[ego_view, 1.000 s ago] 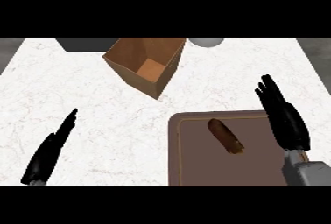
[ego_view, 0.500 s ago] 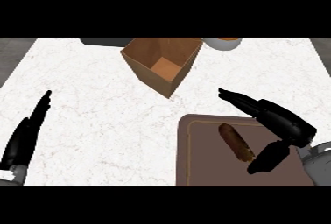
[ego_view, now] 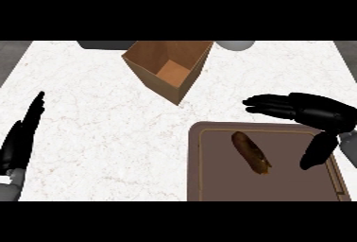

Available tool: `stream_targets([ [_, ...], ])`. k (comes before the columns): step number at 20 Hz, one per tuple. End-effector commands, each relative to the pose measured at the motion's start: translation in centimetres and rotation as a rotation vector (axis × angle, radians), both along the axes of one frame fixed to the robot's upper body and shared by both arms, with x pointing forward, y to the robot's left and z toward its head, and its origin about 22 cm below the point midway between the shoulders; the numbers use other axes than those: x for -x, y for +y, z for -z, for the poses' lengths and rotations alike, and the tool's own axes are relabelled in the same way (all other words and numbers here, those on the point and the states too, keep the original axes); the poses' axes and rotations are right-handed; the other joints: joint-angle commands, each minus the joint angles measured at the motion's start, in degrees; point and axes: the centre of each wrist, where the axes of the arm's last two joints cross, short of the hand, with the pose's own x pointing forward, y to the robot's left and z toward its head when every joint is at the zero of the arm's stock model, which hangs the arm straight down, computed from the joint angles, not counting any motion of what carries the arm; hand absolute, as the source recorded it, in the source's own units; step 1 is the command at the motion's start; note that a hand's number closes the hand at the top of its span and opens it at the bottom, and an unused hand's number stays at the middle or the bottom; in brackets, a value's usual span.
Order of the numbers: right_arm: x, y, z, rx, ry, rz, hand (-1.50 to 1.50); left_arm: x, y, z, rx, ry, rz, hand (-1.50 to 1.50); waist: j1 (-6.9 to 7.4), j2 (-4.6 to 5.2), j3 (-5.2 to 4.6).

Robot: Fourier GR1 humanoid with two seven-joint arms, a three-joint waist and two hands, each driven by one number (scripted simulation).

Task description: Pick the sweet potato from the tray and place it in the cardboard box

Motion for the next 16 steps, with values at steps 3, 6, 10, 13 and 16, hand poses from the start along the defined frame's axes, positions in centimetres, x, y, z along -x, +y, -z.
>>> stream_targets([
  [3,-1.3,2.9,-3.2,0.362,-0.208,-0.15,-1.5,-0.9,-1.1,0.6,-0.007,0.002,-0.007,0.0,-0.55,-0.21,-0.07],
  [6,-1.8,4.7,-3.7,0.499,-0.196,-0.19,-1.5,-0.5,0.4,1.0,-0.014,0.011,-0.002,0.0,-0.64,-0.33,-0.11],
  [10,-1.7,7.9,-1.7,0.659,-0.242,-0.218,-1.5,-0.4,1.1,0.2,-0.003,-0.001,-0.034,0.0,-0.71,-0.46,-0.05],
  [13,-2.1,10.4,-1.9,0.807,-0.233,-0.226,-1.5,-1.1,1.0,0.1,-0.014,-0.004,-0.028,0.0,-1.01,-0.42,-0.1],
  [16,-2.0,11.3,-0.8,0.832,-0.199,-0.237,-1.5,-1.0,1.1,1.3,0.0,0.006,-0.035,0.0,-1.91,-0.53,-0.08],
])
